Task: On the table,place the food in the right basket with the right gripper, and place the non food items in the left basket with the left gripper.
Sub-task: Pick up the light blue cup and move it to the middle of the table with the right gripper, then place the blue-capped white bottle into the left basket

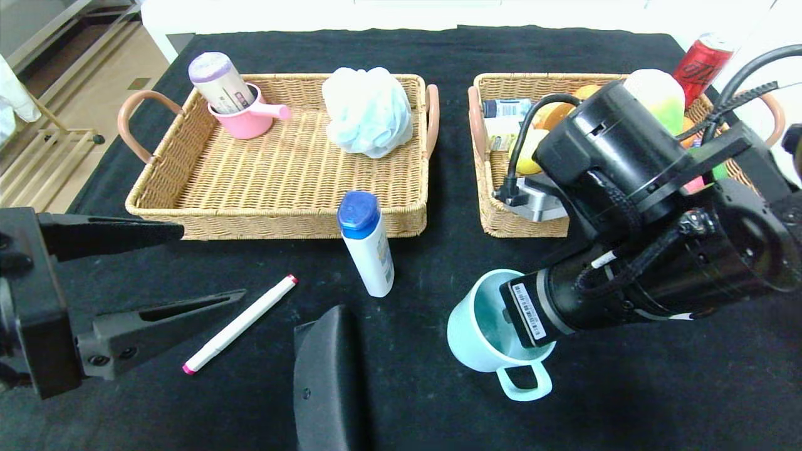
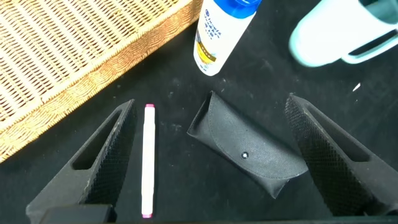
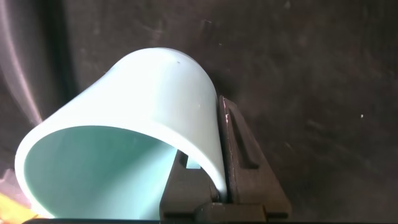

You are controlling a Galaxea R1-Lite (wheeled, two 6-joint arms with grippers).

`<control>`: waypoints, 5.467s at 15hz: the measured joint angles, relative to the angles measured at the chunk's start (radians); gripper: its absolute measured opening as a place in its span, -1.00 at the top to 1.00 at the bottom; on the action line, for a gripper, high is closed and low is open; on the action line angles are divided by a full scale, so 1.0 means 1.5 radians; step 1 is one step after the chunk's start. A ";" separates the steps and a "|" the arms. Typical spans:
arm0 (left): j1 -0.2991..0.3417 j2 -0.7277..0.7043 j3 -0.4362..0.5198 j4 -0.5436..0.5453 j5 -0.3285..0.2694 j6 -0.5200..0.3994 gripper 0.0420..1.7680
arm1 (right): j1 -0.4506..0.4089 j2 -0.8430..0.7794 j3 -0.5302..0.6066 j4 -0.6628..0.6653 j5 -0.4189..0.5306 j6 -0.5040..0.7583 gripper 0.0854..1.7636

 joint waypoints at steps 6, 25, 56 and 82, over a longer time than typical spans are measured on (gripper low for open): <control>0.000 -0.003 0.000 0.000 0.000 0.000 -0.94 | 0.018 0.063 -0.085 0.029 -0.059 0.001 0.87; 0.000 -0.007 0.001 0.000 0.000 0.000 -0.94 | 0.037 0.006 -0.105 0.034 -0.058 -0.057 -0.71; -0.042 0.001 0.022 0.001 0.006 0.010 -0.94 | -0.480 -0.389 0.302 -0.263 0.493 -0.384 -0.92; -0.277 0.245 0.057 -0.275 0.409 -0.138 -0.94 | -0.493 -0.392 0.321 -0.268 0.491 -0.388 -0.93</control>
